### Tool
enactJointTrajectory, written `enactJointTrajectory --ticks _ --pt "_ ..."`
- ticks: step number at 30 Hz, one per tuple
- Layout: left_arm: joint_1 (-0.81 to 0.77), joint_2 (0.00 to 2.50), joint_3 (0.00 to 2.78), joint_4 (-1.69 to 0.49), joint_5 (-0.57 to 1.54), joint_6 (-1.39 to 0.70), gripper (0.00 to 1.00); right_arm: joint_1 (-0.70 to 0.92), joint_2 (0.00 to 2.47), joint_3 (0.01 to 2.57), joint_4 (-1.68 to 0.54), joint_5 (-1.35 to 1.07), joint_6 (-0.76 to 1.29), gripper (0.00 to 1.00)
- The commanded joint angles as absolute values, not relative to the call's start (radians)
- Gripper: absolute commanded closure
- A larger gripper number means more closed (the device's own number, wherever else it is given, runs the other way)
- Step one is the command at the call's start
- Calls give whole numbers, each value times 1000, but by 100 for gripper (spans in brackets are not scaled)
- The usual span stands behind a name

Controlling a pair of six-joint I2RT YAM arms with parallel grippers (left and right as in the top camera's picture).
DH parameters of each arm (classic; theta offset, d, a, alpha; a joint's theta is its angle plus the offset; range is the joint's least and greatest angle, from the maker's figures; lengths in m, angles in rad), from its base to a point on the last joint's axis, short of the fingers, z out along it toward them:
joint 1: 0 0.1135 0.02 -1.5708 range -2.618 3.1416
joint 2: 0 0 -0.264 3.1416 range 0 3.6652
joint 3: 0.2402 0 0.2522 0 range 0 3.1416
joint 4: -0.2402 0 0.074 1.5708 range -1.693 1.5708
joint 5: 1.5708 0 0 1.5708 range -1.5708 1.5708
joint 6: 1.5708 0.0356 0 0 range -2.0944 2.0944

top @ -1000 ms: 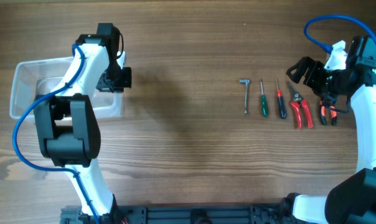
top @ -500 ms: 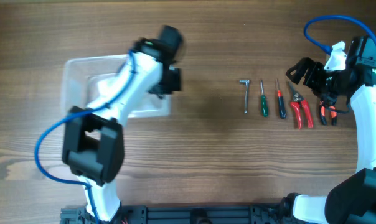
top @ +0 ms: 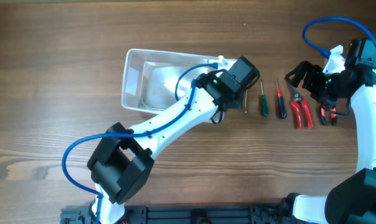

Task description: Pack container

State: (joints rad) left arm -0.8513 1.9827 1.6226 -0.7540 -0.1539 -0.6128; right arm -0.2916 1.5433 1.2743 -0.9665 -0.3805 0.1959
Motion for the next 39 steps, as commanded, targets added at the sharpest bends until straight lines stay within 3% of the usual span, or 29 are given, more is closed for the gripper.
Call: enactJointTrajectory --ticks 1,12,24,39 --pt "-833 2045 1642 -690 -157 -729 96 -292 1552 1296 -980 -382 186 0" --pt "-807 2115 1642 -680 -56 -772 96 -292 1552 1296 -1017 -382 186 0" --pt "-806 2115 1642 -668 -31 -772 47 -292 1552 1296 -1030 -382 186 0" --pt "-753 2114 1642 -616 -35 -765 49 -292 1552 1296 -1029 -381 185 0"
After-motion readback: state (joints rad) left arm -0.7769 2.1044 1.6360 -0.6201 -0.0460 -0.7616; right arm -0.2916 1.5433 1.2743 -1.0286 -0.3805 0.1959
